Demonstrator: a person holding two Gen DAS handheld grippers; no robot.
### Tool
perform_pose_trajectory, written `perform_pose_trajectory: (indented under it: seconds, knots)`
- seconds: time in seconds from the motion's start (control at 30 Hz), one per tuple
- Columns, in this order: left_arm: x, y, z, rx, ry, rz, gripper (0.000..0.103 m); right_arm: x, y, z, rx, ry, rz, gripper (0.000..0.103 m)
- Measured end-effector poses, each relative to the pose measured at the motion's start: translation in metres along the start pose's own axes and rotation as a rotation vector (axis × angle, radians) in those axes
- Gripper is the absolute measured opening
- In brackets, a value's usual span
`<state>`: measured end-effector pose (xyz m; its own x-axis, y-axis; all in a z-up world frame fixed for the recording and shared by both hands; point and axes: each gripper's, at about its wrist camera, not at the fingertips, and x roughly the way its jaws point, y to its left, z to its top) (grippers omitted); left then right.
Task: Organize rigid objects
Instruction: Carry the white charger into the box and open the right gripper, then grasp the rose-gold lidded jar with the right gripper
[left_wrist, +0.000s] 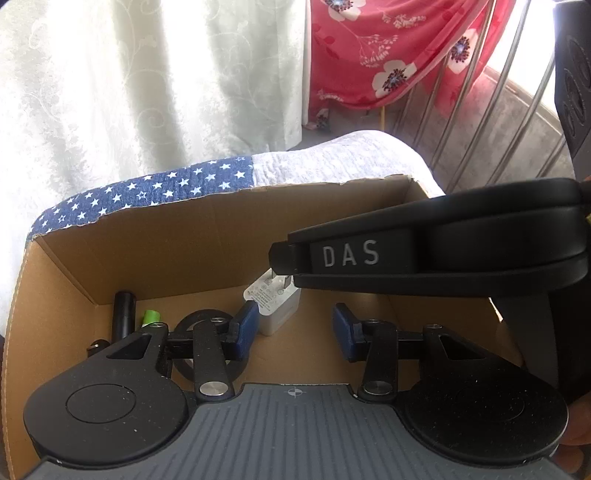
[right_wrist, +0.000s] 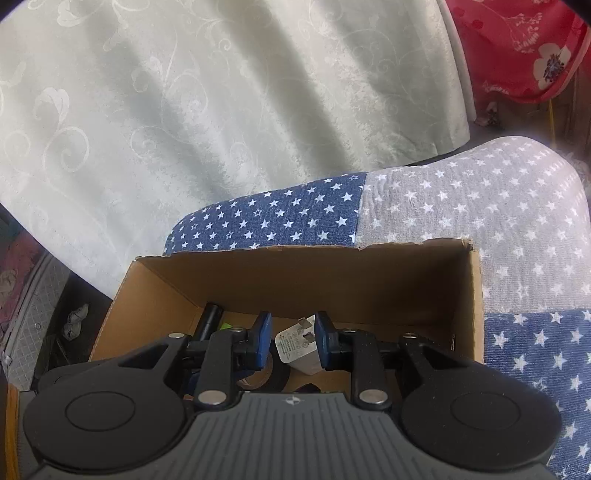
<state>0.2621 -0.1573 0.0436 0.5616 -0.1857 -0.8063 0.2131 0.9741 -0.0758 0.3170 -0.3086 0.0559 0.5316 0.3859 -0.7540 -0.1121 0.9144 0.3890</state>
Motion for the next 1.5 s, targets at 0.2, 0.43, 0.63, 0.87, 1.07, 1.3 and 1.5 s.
perform_pose_trajectory:
  seconds: [0.2, 0.43, 0.63, 0.87, 1.07, 1.3, 1.5]
  knots:
    - [-0.056, 0.005, -0.02, 0.02, -0.097, -0.071, 0.048, -0.079, 0.014, -0.029, -0.025, -0.151, 0.014, 0.028]
    - [-0.137, 0.024, -0.081, 0.068, -0.221, -0.15, 0.055, -0.175, 0.027, -0.108, -0.013, -0.374, 0.08, 0.03]
    - [-0.169, 0.032, -0.155, 0.159, -0.265, -0.115, 0.057, -0.185, 0.035, -0.18, 0.05, -0.408, 0.175, 0.043]
    - [-0.16, 0.055, -0.211, 0.145, -0.24, -0.045, 0.057, -0.145, 0.055, -0.214, 0.077, -0.315, 0.224, 0.043]
    - [-0.138, 0.059, -0.233, 0.137, -0.235, 0.023, 0.057, -0.1, 0.074, -0.217, 0.072, -0.222, 0.203, 0.044]
    - [-0.104, 0.048, -0.243, 0.183, -0.249, 0.141, 0.051, -0.05, 0.078, -0.208, 0.094, -0.132, 0.197, 0.044]
    - [-0.087, 0.047, -0.241, 0.184, -0.263, 0.168, 0.049, -0.021, 0.069, -0.202, 0.149, -0.081, 0.217, 0.044]
